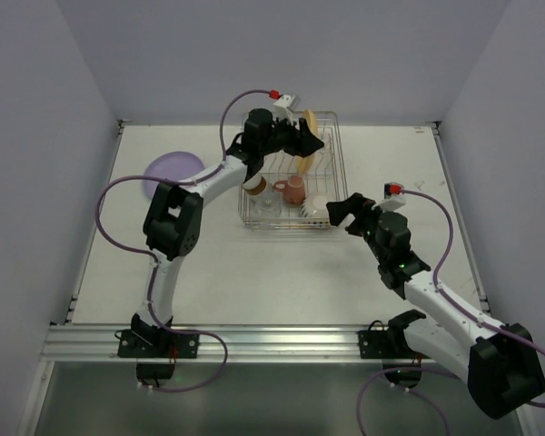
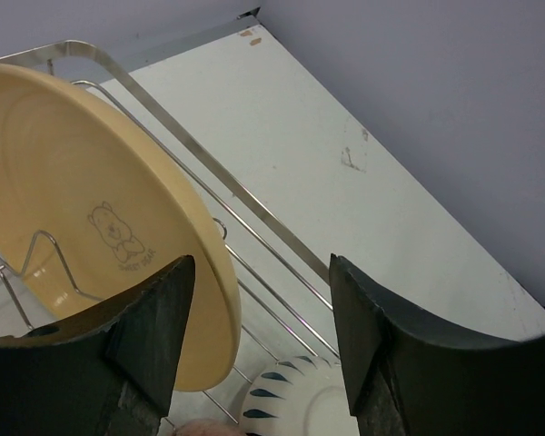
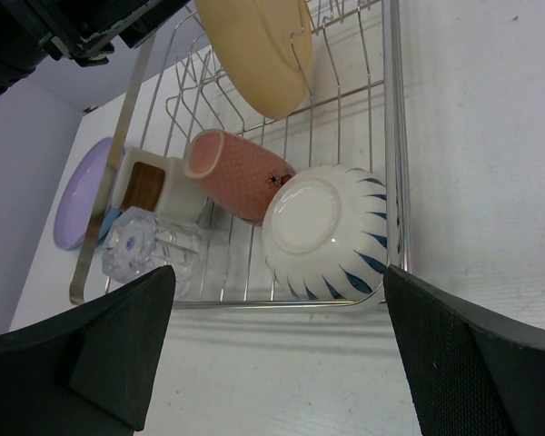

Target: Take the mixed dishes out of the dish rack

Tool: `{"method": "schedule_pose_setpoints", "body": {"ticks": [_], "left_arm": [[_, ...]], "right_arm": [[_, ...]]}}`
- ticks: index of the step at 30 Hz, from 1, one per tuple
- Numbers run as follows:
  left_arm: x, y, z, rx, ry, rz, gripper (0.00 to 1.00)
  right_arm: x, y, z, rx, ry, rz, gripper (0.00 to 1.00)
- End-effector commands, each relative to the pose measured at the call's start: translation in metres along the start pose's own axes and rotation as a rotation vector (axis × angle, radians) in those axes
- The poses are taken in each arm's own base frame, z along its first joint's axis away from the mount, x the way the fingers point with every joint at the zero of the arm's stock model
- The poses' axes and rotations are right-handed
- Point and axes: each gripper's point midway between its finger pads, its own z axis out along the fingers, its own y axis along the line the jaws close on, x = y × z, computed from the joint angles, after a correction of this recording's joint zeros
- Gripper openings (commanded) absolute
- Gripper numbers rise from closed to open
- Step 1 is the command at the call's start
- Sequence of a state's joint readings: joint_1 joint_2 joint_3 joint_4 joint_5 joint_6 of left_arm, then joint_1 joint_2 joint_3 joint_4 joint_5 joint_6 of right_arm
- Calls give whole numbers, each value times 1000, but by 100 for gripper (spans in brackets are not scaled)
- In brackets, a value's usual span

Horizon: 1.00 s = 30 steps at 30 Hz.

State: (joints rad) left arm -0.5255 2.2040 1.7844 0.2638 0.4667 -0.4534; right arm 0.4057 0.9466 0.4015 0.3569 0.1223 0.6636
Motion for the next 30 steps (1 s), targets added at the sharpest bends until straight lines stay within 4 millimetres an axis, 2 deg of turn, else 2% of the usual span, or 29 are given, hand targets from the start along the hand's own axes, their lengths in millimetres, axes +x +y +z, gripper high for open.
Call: {"method": "schedule_pose_setpoints", "body": {"ticks": [1, 10, 13, 14, 15, 25, 28, 29, 30], "left_arm": [[-15, -11, 6, 25, -30, 23, 63], [-14, -8, 8, 23, -34, 21, 53], [-14, -8, 9, 28, -33, 22, 46], [-13, -8, 9, 29, -31, 22, 39], [-12, -8, 10, 30, -31, 22, 36], [-15, -10, 8, 30, -41, 6, 31], [-19, -13, 5, 36, -47, 17, 21], [-22, -16, 4, 44, -51, 26, 12], [-22, -18, 4, 52, -50, 32, 8]], "right_arm": [[-13, 6, 3, -1, -40, 15, 99], [-11, 7, 5, 0, -25, 14, 99], [-11, 7, 5, -4, -24, 15, 99], [-11, 8, 5, -4, -22, 15, 99], [-11, 8, 5, -4, -22, 15, 99], [-10, 8, 7, -5, -13, 13, 99], [-9, 8, 7, -4, -10, 12, 99], [-9, 8, 7, -4, -10, 11, 99], [-9, 8, 7, -4, -8, 11, 99]]}}
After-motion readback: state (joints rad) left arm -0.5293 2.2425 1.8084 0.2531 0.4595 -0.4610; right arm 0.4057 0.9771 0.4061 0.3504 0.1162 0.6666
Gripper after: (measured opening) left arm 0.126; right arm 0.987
